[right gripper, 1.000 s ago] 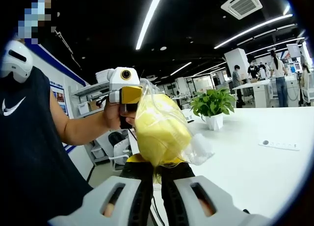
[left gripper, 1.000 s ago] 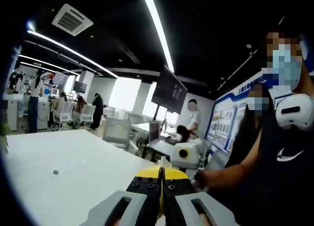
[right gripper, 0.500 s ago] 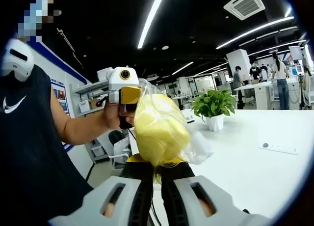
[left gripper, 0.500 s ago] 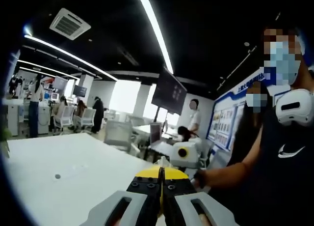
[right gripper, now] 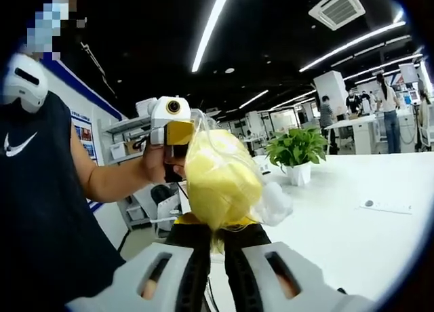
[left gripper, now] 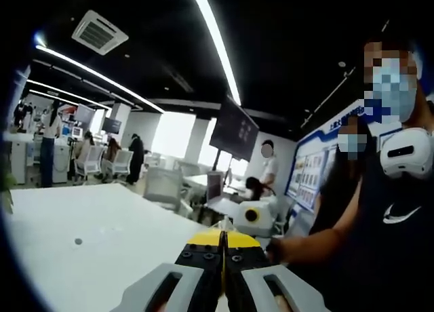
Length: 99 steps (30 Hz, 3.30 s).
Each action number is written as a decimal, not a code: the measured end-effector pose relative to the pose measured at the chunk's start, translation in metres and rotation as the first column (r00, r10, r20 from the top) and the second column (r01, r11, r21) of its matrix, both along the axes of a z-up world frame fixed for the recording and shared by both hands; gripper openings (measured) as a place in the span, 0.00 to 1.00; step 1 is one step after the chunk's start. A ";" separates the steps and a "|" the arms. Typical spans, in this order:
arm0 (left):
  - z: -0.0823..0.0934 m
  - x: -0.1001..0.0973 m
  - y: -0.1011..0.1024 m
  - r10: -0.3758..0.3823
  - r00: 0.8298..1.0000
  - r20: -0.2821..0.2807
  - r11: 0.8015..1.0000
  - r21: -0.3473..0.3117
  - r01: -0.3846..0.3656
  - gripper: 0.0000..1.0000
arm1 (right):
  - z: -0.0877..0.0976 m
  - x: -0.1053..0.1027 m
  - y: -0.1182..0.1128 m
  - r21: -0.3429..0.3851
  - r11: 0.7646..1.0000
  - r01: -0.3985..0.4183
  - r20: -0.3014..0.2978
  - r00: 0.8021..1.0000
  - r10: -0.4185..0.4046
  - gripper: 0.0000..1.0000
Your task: Compare the silicone blocks by pressing each to a similar depth, holding the contact briefly, and releasing to observe deformation and rebound differences across the visible hardness samples.
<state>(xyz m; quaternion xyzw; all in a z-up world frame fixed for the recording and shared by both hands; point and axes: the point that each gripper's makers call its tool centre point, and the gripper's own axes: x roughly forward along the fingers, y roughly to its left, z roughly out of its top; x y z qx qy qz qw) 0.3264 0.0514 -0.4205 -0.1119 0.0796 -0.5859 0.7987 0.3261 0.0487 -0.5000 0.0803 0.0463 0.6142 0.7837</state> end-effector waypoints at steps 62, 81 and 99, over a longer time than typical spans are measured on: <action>-0.025 0.016 0.034 0.114 0.986 -0.119 0.990 -0.071 -0.123 0.00 | -0.041 0.039 -0.095 -0.020 0.931 0.365 -0.095 0.926 -0.365 0.96; -0.038 0.019 0.039 0.137 0.978 -0.157 0.987 -0.067 -0.149 0.00 | -0.052 0.045 -0.101 -0.052 0.913 0.405 -0.068 0.911 -0.408 0.96; -0.110 0.036 0.053 0.221 0.913 -0.343 0.963 -0.073 -0.260 0.00 | -0.107 0.043 -0.170 -0.194 0.798 0.570 -0.009 0.813 -0.582 0.96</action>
